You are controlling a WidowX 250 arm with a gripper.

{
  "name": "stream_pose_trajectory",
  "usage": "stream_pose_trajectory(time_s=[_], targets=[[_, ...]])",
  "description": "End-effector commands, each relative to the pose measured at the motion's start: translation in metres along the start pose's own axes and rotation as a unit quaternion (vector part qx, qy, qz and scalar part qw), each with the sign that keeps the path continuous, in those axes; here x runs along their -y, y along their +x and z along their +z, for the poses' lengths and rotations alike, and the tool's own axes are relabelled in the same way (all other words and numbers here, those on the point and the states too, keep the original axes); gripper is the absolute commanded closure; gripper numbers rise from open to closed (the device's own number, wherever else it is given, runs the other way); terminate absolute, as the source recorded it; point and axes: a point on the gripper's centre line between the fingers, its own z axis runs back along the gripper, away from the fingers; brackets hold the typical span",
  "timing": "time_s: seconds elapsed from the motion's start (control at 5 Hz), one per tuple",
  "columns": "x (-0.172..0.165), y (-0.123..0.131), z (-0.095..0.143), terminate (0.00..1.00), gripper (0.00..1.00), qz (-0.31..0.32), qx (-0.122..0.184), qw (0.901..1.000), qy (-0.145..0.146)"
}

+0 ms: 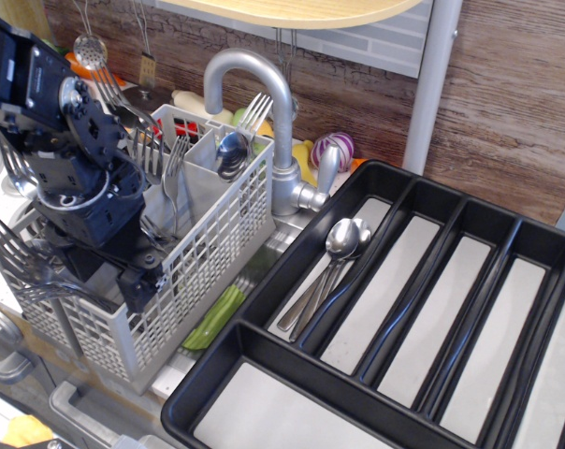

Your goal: Put small spoon from basket to tray

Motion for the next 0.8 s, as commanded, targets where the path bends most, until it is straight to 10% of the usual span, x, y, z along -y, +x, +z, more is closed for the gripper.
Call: stream_pose_trajectory(time_s=[0.0,0.6], targets=[[0.003,0.012,-0.003,0.0,1.0,0.003,0.017,0.9998,0.011],[0.006,0.018,0.005,0.0,1.0,-0.015,-0.011,0.9996,0.023]])
